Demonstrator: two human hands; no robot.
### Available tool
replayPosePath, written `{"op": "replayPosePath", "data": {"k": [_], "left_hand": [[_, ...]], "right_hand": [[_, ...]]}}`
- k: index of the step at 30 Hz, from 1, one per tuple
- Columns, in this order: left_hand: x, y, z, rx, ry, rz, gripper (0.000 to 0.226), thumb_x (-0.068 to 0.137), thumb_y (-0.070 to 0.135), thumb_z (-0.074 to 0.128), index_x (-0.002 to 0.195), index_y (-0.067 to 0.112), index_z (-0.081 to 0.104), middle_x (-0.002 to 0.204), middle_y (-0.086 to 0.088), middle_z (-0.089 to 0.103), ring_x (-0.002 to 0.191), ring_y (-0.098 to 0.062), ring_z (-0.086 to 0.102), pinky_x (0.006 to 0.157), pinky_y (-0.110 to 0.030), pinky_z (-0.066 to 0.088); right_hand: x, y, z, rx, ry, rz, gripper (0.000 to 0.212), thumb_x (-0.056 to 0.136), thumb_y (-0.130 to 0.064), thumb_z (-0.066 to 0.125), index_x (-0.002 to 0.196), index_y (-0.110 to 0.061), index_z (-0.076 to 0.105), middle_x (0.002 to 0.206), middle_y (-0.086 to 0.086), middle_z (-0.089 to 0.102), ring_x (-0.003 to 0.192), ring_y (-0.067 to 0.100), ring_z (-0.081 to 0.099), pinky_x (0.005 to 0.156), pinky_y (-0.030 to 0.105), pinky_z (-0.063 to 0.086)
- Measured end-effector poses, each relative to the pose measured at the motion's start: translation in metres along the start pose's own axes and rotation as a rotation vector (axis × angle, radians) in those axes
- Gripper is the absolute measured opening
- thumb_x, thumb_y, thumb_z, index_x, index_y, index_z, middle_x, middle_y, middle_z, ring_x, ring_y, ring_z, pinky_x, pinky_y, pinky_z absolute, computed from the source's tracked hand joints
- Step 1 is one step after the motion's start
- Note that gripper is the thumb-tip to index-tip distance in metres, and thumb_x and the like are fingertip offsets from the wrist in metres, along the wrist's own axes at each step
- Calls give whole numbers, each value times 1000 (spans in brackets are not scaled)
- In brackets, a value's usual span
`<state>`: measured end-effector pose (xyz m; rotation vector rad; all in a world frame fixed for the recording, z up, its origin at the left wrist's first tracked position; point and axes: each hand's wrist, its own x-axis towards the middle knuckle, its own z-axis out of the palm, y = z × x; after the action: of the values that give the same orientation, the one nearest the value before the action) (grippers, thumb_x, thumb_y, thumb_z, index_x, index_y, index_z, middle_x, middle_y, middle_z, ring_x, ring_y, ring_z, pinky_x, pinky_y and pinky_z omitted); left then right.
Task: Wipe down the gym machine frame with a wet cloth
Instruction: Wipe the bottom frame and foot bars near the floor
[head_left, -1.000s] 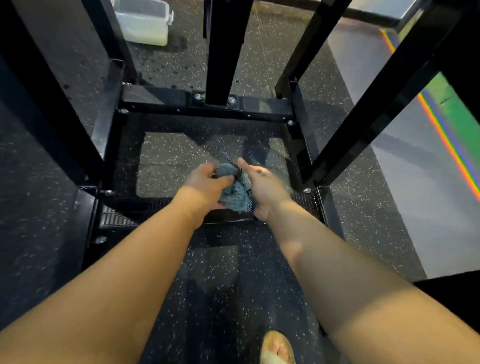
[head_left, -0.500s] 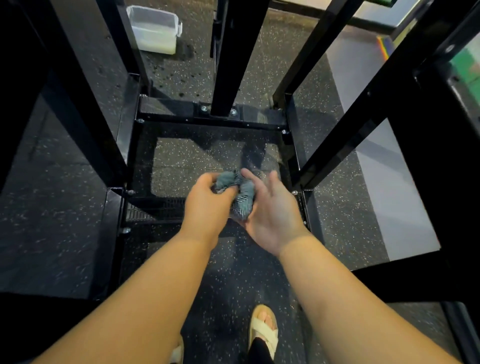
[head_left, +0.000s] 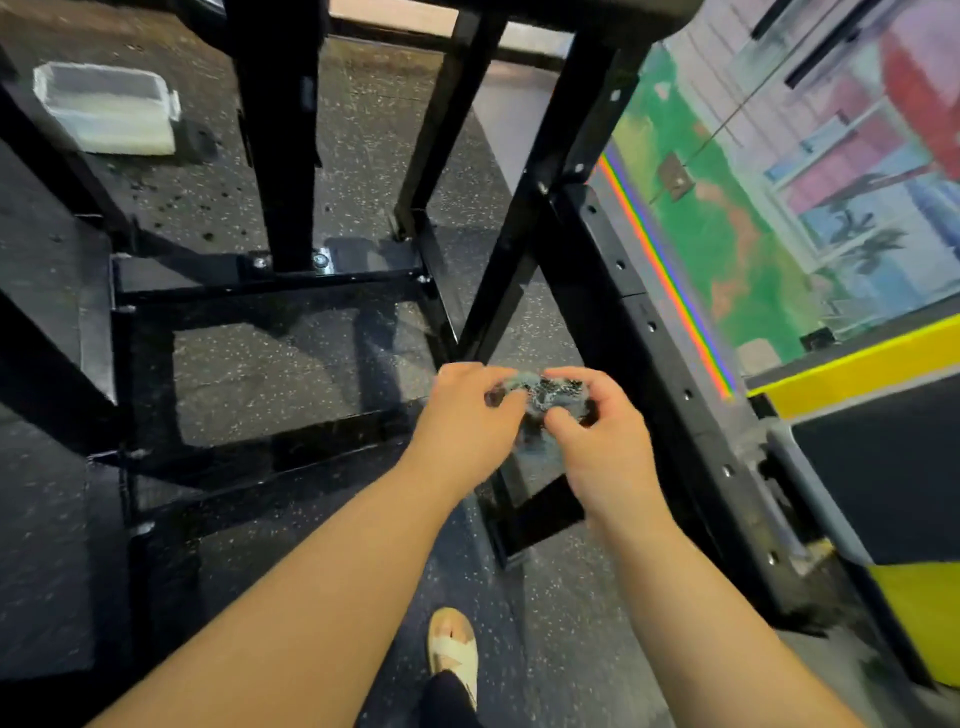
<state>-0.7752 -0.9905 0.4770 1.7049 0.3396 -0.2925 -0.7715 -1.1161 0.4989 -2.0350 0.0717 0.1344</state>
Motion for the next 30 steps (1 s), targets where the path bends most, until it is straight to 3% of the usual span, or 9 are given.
{"op": "replayPosePath", "data": {"k": [3,6,10,13,17,20,23,28,30], "left_hand": [[7,23,39,-70,-142,-129,37,97,29,43,133,23,50,131,1,50,119,-20,50,103,-39,42],[15,33,80,-63,-249,-205,38,98,29,42,135,24,47,130,4,51,118,-18,49,105,-36,40],[25,39,131,-42,-341,-280,41,99,31,41,139,23,42,144,0,41,129,-21,42,107,-40,38],[41,43,152,-43,-306,-346,41,99,30,41,138,21,45,141,-3,44,128,-23,42,107,-40,38],[64,46,163,-80,-234,-372,25,100,29,41,120,23,54,105,3,52,102,-19,51,104,-41,41],[80,54,173,-224,-141,-332,40,101,24,37,140,15,39,126,-2,52,110,-21,47,104,-41,40],[95,67,180,-492,-36,-416,44,103,25,35,146,16,31,148,-2,35,131,-22,39,105,-39,38],[96,64,187,-650,8,-512,26,101,27,39,119,17,54,121,-2,57,109,-18,56,92,-36,48],[94,62,189,-646,11,-535,29,100,29,41,121,15,55,116,-5,58,103,-19,58,91,-36,50]], "right_hand": [[0,8,-68,-350,249,-313,39,70,5,56,86,-30,60,102,-1,58,95,1,53,87,6,37],[14,46,-124,-622,345,-345,33,69,11,59,92,-11,68,115,12,55,109,12,49,100,11,31],[31,129,-154,-954,-79,-306,46,71,4,75,115,-5,66,136,25,48,123,48,47,99,55,41],[39,158,-164,-932,-110,-374,47,79,4,63,125,-9,61,140,20,46,124,46,47,96,52,44],[89,143,-150,-854,-15,-514,35,87,-7,51,119,-1,64,126,24,58,114,45,56,96,46,40],[153,118,-126,-803,-52,-468,39,89,0,48,126,-4,60,136,21,51,125,36,49,102,42,45],[189,104,-116,-734,-95,-370,41,97,-4,44,134,-16,54,150,4,37,135,13,36,110,27,32],[119,132,-159,-717,-126,-477,39,92,-13,42,126,-9,60,136,12,54,128,29,48,106,27,34],[102,142,-171,-710,-169,-500,42,91,-18,38,124,-8,62,133,12,56,125,28,50,109,25,30]]}}
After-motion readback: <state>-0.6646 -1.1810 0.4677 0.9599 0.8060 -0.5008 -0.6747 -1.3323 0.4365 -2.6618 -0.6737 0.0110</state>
